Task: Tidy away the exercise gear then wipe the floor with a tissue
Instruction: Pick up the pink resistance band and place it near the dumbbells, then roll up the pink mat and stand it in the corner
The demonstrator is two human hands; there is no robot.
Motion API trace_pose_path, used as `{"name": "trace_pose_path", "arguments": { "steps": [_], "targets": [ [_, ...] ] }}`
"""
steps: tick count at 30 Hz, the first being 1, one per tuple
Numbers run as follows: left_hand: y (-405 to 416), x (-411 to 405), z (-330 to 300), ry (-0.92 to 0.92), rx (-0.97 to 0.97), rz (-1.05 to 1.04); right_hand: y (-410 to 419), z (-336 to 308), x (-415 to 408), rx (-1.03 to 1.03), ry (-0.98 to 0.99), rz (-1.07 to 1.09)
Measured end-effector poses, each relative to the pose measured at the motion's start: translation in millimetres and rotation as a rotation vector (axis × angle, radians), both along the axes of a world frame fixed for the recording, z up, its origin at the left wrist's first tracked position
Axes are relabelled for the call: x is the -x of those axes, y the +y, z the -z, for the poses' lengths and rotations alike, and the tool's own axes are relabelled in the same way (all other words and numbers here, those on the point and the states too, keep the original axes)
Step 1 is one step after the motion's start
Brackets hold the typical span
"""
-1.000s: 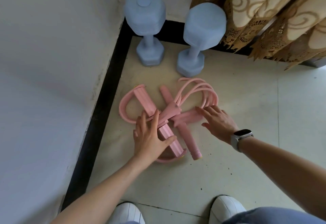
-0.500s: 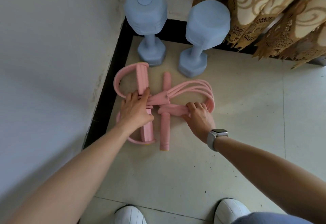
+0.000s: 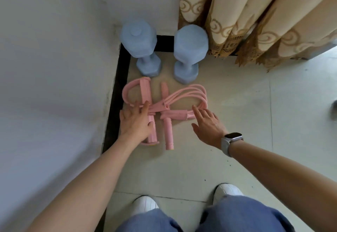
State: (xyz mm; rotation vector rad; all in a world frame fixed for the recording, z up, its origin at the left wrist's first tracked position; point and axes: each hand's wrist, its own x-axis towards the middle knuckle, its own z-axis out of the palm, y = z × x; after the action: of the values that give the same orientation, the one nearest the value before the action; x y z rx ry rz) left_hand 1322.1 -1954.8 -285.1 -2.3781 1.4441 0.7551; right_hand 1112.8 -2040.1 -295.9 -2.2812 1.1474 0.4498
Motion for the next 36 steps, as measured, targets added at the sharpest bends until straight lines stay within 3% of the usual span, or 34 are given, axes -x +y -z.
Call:
{"name": "trace_pose_path", "arguments": {
  "steps": [7, 12, 15, 19, 25, 36],
  "targets": [
    [-1.6, 47.6, -239.9, 0.124, 0.035, -0.017, 1.6, -231.1, 50.7, -0.067, -0.13, 0.425],
    [2.2, 100.0, -425.1, 0.236, 0.231, -0.02, 32.0, -418.9, 100.2, -0.066, -0.188, 0.671],
    [13.3, 142.1, -509.5, 0.32, 0.257, -0.002, 60.1, -509.5, 134.4, -0.039, -0.207, 0.779],
    [25.7, 203.3, -587.4, 0.373, 0.293, 0.191, 104.6, -596.5, 186.2, 0.025, -0.252, 0.938],
    [61.4, 321.1, -637.7, 0.4, 0.225, 0.597, 220.2, -650.7, 288.0, 0.168, -0.276, 1.37],
    [181.1, 620.8, -653.9, 0.349, 0.147, 1.594, 457.2, -640.7, 486.3, 0.272, -0.235, 2.173]
  ]
}}
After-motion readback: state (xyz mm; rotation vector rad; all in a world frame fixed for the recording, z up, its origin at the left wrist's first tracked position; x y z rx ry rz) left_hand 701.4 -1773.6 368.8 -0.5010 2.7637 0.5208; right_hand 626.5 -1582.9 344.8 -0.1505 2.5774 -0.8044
